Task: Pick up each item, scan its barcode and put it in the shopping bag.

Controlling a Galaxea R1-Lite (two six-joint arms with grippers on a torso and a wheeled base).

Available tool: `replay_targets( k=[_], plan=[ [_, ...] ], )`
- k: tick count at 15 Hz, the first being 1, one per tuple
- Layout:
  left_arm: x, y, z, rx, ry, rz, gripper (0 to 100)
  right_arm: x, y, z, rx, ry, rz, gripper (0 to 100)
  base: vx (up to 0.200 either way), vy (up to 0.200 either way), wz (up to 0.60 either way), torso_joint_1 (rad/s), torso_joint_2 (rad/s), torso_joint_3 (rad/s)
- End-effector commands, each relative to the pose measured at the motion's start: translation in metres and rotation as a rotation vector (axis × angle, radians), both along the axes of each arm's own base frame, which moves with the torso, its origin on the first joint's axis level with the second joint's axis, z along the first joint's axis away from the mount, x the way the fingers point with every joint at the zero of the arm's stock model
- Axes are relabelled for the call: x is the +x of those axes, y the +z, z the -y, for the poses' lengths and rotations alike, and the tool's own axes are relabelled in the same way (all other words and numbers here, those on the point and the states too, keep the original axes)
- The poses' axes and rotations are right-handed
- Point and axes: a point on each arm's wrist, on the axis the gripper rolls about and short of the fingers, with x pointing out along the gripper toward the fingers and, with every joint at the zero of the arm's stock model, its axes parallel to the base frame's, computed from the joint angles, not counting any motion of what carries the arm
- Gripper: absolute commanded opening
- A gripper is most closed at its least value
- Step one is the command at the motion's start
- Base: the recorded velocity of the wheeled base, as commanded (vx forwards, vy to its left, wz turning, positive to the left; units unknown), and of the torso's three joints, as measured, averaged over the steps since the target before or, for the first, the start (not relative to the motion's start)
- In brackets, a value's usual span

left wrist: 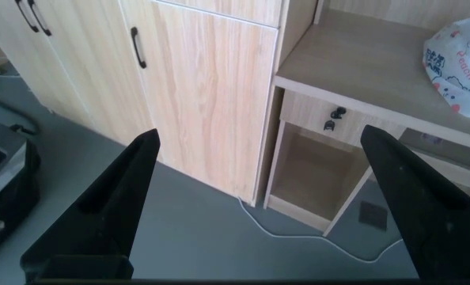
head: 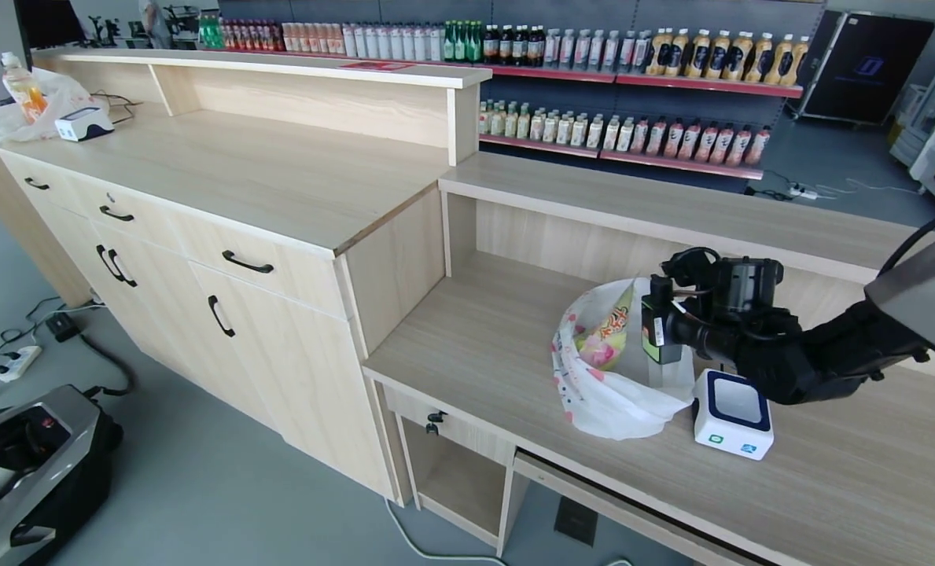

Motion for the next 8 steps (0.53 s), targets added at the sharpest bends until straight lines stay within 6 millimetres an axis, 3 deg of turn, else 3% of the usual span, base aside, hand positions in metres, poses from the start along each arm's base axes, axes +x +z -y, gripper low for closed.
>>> replay_targets(
  k=[1, 8],
  plan=[
    [0.0, 0.0, 0.0, 0.0, 0.0, 0.0, 100, 0.006, -0.035, 0.005, 0.007, -0.02, -0.08, 0, 0.0, 0.0, 0.0, 0.0, 0.0, 0.0],
    [0.0, 0.0, 0.0, 0.0, 0.0, 0.0, 100, 0.027, -0.073, 0.008, 0.042, -0.038, -0.031, 0, 0.0, 0.0, 0.0, 0.0, 0.0, 0.0]
  ],
)
